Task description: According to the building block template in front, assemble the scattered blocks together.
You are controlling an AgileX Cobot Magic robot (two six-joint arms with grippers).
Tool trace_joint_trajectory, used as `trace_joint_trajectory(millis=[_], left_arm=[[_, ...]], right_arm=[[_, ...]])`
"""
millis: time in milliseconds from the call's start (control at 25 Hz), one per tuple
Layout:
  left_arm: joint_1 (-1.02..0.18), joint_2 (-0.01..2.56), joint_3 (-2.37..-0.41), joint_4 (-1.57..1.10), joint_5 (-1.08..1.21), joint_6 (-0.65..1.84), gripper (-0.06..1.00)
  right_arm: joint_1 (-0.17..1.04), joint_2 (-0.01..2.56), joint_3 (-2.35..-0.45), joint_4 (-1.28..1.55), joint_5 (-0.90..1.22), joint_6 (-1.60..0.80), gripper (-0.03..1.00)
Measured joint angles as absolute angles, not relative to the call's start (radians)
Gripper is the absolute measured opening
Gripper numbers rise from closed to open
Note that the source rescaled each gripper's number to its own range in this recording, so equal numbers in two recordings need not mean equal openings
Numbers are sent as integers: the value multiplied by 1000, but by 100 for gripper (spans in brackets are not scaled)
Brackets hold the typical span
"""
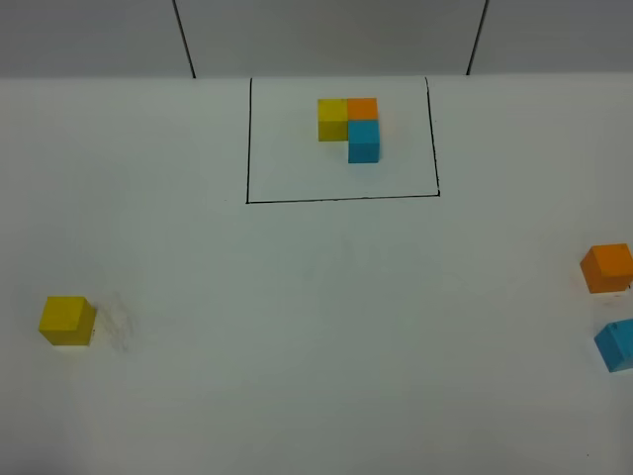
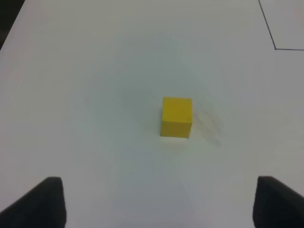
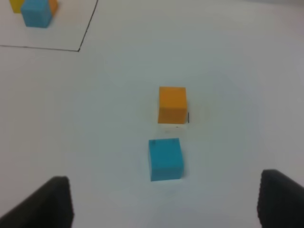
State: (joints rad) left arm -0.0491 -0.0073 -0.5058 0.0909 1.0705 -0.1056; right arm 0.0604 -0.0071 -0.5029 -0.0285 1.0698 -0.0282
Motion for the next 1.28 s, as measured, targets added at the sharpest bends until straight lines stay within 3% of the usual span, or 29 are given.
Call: trace_joint_trajectory(millis=[960,1280], left_arm=[[-49,-4,-506,91,1071,-107,68],[-49,360,-644,90,1085,-147,68]], right_arm=[[60,-7,-503,-29,1070,-28,62],[60,-7,-503,-29,1070,-28,62]])
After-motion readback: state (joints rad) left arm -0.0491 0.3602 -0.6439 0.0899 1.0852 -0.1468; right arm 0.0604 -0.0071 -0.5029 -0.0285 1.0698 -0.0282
